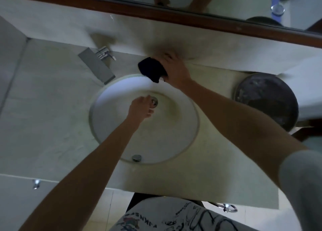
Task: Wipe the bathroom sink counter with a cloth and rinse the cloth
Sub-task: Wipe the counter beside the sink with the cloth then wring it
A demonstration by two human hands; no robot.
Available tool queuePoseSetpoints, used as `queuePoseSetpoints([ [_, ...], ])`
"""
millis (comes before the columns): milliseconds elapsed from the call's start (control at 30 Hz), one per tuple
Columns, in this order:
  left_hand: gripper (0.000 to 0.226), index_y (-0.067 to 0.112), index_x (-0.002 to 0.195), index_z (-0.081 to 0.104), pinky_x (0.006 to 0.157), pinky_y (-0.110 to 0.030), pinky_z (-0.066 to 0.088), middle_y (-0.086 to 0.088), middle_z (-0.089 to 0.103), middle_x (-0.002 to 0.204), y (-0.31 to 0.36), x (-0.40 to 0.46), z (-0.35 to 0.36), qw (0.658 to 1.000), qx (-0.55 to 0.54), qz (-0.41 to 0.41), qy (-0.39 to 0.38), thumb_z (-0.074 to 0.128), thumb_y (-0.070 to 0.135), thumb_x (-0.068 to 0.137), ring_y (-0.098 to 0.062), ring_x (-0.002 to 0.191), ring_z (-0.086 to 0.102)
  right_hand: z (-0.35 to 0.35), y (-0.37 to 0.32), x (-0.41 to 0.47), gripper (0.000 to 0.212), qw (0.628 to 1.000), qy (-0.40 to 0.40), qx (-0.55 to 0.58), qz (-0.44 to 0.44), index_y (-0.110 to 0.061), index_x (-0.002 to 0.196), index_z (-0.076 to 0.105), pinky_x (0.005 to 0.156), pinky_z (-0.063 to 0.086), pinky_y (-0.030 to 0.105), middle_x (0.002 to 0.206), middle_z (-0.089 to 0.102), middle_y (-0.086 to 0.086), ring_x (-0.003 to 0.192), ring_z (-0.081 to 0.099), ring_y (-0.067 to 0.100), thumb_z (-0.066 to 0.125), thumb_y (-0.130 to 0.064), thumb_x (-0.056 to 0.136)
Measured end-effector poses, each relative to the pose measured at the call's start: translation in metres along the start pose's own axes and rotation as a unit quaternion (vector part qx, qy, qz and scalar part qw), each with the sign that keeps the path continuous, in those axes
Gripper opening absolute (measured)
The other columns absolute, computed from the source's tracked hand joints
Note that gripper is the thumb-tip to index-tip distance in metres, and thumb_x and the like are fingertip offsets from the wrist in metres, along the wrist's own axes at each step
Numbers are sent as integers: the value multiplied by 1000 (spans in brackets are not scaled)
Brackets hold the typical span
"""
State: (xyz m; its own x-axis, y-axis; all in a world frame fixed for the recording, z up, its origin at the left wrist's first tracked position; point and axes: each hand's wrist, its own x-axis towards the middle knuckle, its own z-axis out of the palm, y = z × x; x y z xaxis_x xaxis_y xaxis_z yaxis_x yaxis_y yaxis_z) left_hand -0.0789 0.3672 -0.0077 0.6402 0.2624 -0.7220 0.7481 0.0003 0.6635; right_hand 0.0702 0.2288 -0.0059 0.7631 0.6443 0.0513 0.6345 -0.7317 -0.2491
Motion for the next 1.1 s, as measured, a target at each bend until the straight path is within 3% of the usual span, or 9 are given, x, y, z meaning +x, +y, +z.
queuePoseSetpoints([
  [67, 25, 14, 93, 63, 66, -36, 56, -8, 71, 93, -23, 2, 1, 999, 52, -3, 9, 54, 36, 102, -18, 63, 66, 9, 3, 24, 70, 990, -83, -76, -89, -18, 147, 45, 112, 34, 52, 149, 46, 13, 136, 40, 38, 69, -9, 82],
  [167, 34, 7, 101, 64, 80, -42, 59, -9, 71, 95, -48, 2, 2, 987, 159, 22, -18, 49, 37, 102, -22, 70, 71, 20, 13, 30, 73, 976, -122, -111, -141, -18, 145, 47, 112, 34, 53, 149, 42, 16, 134, 41, 39, 71, -2, 78],
  [267, 41, 2, 103, 64, 84, -45, 59, -15, 72, 96, -60, 2, 2, 974, 219, 33, -48, 44, 37, 104, -31, 82, 73, 24, 33, 13, 72, 983, -116, -99, -98, -18, 142, 48, 109, 36, 53, 143, 46, 14, 131, 42, 38, 74, -9, 75],
  [433, 40, 4, 101, 66, 82, -40, 57, -13, 73, 97, -69, 7, 7, 967, 244, 44, -50, 42, 36, 104, -29, 77, 74, 5, 81, -40, 67, 989, -121, -85, -16, -17, 140, 48, 105, 33, 52, 141, 46, 16, 128, 42, 38, 68, -28, 78],
  [600, 41, 7, 102, 67, 61, -27, 52, -12, 71, 99, -76, 7, 22, 973, 217, 35, -71, 43, 39, 106, -19, 65, 66, -17, 132, -104, 72, 981, -126, -119, 85, -11, 138, 50, 90, 41, 54, 129, 49, 23, 115, 49, 44, 77, -23, 73],
  [667, 40, 7, 103, 66, 61, -26, 52, -11, 71, 99, -77, 6, 31, 968, 233, 36, -90, 42, 39, 106, -18, 66, 66, -23, 139, -120, 72, 974, -151, -121, 115, -10, 141, 48, 90, 41, 57, 132, 47, 25, 116, 48, 46, 75, -26, 77],
  [833, 41, 6, 103, 67, 69, -33, 56, -12, 72, 98, -81, 4, 46, 953, 273, 47, -126, 42, 39, 104, -20, 68, 68, -29, 136, -134, 66, 971, -169, -114, 127, -11, 144, 43, 87, 42, 54, 136, 45, 23, 117, 47, 45, 67, -33, 86],
  [1100, 42, 12, 99, 67, 62, -26, 51, -7, 70, 96, -101, -12, 36, 955, 267, 68, -112, 40, 44, 105, -18, 68, 67, -13, 113, -167, 65, 984, -127, -64, 106, -10, 137, 44, 72, 51, 47, 128, 46, 18, 103, 55, 41, 67, -41, 85],
])
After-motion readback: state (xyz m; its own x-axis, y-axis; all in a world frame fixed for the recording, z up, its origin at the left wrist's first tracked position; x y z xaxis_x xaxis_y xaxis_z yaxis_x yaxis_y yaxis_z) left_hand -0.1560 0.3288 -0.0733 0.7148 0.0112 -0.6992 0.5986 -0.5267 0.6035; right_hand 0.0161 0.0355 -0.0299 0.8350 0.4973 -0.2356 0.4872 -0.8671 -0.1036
